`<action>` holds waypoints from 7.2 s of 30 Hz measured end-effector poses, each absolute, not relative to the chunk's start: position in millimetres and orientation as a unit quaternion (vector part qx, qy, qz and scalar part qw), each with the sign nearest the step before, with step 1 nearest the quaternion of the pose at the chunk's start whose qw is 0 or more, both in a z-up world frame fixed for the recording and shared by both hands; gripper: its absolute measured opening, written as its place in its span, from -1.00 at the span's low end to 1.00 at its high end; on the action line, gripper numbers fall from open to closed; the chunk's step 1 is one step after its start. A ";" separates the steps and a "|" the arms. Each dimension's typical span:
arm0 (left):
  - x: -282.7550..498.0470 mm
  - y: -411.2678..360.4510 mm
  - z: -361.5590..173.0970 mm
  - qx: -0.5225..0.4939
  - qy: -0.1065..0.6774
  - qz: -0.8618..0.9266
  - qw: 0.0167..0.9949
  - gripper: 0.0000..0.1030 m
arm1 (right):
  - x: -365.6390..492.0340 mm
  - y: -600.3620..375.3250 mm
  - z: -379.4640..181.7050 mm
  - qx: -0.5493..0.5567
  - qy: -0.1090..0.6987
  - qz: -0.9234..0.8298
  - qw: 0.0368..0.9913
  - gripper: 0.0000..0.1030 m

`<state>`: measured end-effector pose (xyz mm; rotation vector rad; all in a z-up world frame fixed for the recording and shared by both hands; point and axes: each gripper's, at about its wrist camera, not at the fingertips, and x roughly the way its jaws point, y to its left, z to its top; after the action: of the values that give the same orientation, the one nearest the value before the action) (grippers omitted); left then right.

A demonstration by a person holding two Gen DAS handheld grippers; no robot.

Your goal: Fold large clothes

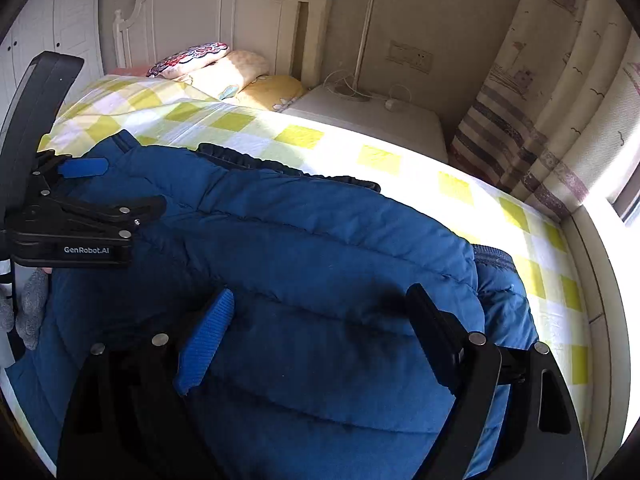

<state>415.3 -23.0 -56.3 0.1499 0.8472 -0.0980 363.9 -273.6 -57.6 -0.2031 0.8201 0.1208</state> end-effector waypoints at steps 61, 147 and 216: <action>288.1 17.3 -45.6 -0.012 0.373 -0.030 0.927 0.95 | 225.2 -328.1 -55.0 0.054 0.298 0.039 0.952 0.77; 228.1 35.5 -25.5 -0.012 0.338 -0.030 0.940 0.93 | 145.6 -428.3 -126.5 0.448 0.204 0.070 0.868 -0.35; 374.5 91.9 -32.9 -0.199 0.455 -0.359 0.790 -0.46 | 81.6 -197.7 -97.0 -0.145 0.172 0.139 0.964 0.43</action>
<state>374.5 91.9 -32.9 -0.4287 0.9797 -0.7723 81.6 -197.7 -97.0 -0.2940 0.3490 0.2821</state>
